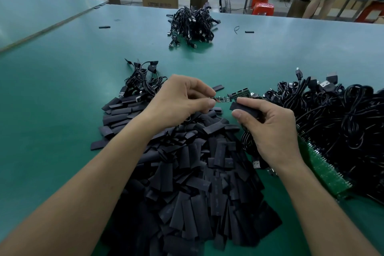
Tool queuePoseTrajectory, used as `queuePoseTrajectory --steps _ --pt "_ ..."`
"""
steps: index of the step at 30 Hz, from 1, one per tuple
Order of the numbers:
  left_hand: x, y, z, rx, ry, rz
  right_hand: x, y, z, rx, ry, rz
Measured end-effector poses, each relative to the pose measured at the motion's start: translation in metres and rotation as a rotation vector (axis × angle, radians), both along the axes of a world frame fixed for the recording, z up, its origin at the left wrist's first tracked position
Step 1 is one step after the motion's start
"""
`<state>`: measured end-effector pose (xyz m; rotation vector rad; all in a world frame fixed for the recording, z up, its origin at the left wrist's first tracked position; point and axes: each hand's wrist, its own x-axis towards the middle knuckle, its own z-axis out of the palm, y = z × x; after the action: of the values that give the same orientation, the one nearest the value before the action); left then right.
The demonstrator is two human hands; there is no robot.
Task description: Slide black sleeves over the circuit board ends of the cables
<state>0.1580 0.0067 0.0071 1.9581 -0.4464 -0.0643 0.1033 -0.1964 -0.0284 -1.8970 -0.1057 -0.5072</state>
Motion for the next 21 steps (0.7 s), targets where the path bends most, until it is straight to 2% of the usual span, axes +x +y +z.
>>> queuePoseTrajectory --steps 15,17,21 --pt "0.0001 -0.0004 -0.001 -0.02 0.003 -0.009 -0.004 0.002 0.0043 0.035 0.01 0.011" --pt "0.0012 -0.0002 -0.0013 -0.035 -0.011 0.031 -0.0046 0.0014 0.0027 -0.055 0.033 0.046" --pt "0.0039 0.0006 -0.0011 -0.081 -0.009 0.093 -0.0047 0.0029 -0.0001 -0.415 0.022 0.074"
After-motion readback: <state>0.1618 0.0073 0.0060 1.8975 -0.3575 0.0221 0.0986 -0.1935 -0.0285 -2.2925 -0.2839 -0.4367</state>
